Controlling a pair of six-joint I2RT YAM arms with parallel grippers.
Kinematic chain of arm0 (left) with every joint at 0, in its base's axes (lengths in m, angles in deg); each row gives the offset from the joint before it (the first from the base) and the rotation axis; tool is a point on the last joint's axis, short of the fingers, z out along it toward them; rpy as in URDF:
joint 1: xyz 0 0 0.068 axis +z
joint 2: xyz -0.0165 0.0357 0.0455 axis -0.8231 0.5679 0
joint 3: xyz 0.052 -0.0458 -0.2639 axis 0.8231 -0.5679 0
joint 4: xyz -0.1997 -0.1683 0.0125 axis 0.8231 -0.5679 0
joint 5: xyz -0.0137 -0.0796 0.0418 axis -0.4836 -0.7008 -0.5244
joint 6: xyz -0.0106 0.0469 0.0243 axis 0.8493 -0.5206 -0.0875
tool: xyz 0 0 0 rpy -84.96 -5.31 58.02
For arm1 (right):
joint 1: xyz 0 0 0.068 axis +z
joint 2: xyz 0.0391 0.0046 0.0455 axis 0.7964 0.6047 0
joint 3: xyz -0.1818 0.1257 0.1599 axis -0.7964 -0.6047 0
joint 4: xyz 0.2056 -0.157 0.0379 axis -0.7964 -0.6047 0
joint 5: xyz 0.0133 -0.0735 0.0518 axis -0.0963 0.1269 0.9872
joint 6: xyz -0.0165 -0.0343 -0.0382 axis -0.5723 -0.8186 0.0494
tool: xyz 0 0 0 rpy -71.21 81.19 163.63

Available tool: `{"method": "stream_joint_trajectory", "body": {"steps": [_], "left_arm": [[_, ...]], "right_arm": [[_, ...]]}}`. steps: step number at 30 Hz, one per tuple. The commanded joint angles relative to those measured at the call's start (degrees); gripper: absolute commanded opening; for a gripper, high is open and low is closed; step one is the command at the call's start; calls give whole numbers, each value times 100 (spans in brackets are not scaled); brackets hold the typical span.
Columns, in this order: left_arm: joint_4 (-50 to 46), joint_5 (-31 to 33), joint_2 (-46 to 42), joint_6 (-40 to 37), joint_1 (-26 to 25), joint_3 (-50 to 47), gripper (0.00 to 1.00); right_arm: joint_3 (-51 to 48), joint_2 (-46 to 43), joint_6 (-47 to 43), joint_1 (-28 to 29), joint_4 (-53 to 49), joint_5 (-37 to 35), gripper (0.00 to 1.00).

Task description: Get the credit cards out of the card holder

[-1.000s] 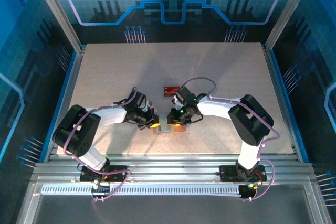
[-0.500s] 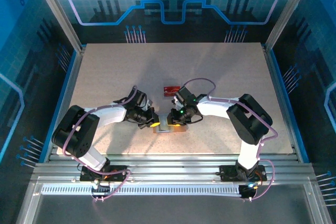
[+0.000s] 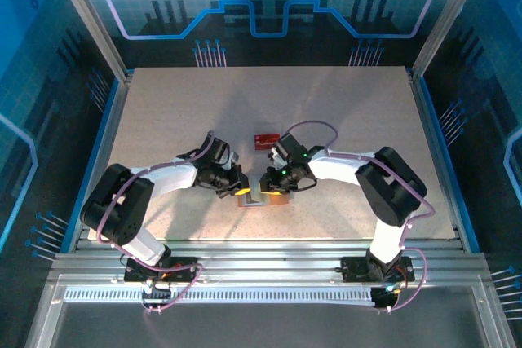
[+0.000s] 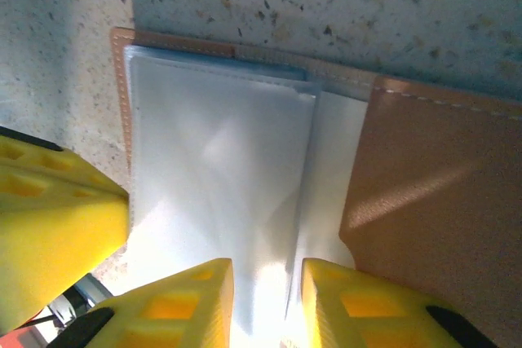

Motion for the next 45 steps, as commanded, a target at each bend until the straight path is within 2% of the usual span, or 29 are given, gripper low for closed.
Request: {"method": "stream_joint_trajectory", "body": {"steps": [1, 18, 34, 45], "left_arm": [[-122, -101, -108, 40, -75, 206, 5], [33, -145, 647, 168, -708, 1020, 5], [104, -97, 1730, 325, -1283, 1795, 6], [-77, -46, 1958, 294, -1346, 1893, 6]], "right_arm": [[24, -374, -84, -138, -282, -48, 28], [-226, -1292, -428, -543, -1244, -630, 28], [-1049, -1418, -525, -928, -927, -712, 27], [-1126, -1266, -475, -981, -584, -474, 19]]}}
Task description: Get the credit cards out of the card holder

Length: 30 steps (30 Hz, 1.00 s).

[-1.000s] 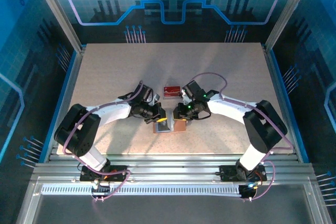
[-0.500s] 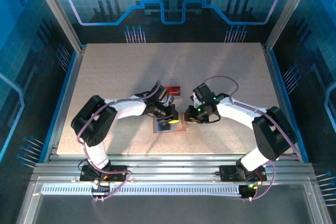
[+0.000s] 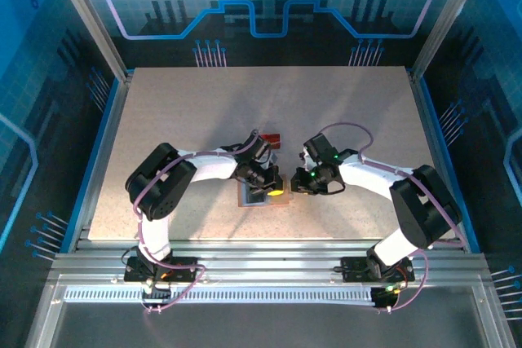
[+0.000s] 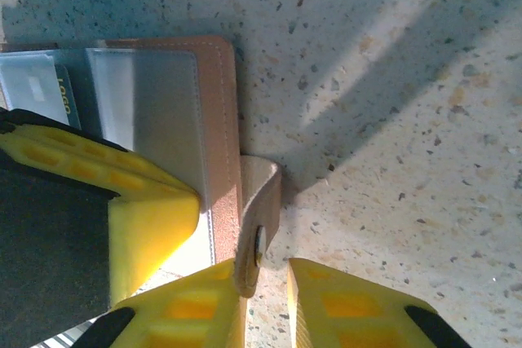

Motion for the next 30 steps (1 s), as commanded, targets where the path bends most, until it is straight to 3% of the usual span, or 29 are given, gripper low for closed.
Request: {"method": "stream_joint_trajectory", "body": {"steps": [1, 15, 30], "left_arm": [[-167, -39, 94, 22, -56, 143, 6], [-391, 230, -700, -178, 0, 175, 8], [-335, 252, -1746, -338, 708, -1003, 8]], "right_arm": [[-39, 62, -7, -71, 86, 142, 19], [268, -439, 163, -33, -43, 414, 22], [1102, 90, 375, 518, 90, 612, 22]]}}
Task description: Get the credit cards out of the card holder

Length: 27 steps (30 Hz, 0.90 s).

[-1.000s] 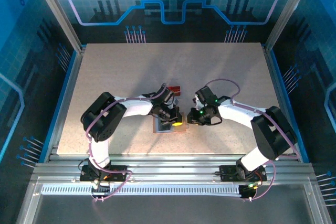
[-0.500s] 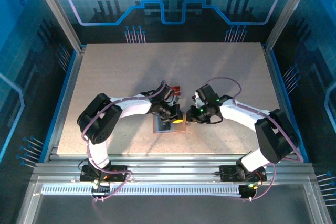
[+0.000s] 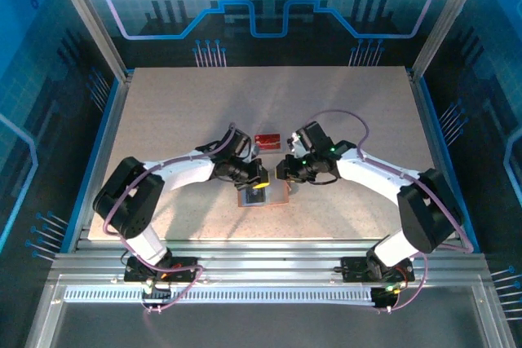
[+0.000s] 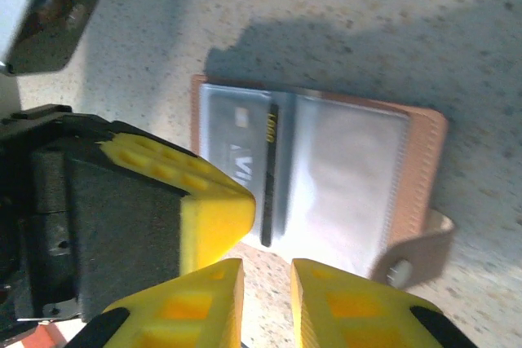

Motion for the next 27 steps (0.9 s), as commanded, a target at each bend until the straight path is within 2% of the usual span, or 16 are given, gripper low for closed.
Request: {"method": "stream_joint_trajectory", "body": {"steps": [1, 8, 16, 27], "left_arm": [[-160, 41, -354, -223, 186, -274, 8], [-14, -104, -448, -305, 481, -727, 7], [14, -105, -308, -366, 501, -819, 7], [-20, -2, -133, -489, 527, -873, 7]], "right_arm": [[327, 285, 91, 183, 3, 137, 22], [665, 900, 187, 392, 152, 244, 21], [797, 1492, 240, 478, 345, 419, 21], [833, 1803, 241, 557, 418, 615, 21]]}}
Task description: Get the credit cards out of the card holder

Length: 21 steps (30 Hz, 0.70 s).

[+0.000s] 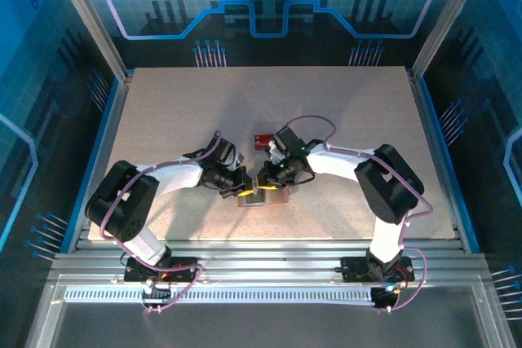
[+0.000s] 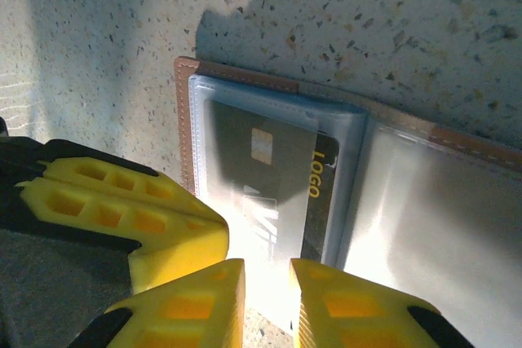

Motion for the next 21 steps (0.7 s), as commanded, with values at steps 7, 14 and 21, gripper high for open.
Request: {"method": "stream_joint_trajectory", "body": {"steps": [7, 14, 21], "left_arm": [[-232, 137, 51, -259, 29, -81, 6], [-425, 417, 9, -396, 29, -53, 4], [-420, 351, 74, -408, 29, -36, 4]], "right_arm": [[136, 195, 57, 66, 77, 192, 21], [82, 258, 126, 74, 223, 238, 18], [104, 364, 122, 62, 225, 214, 18]]}}
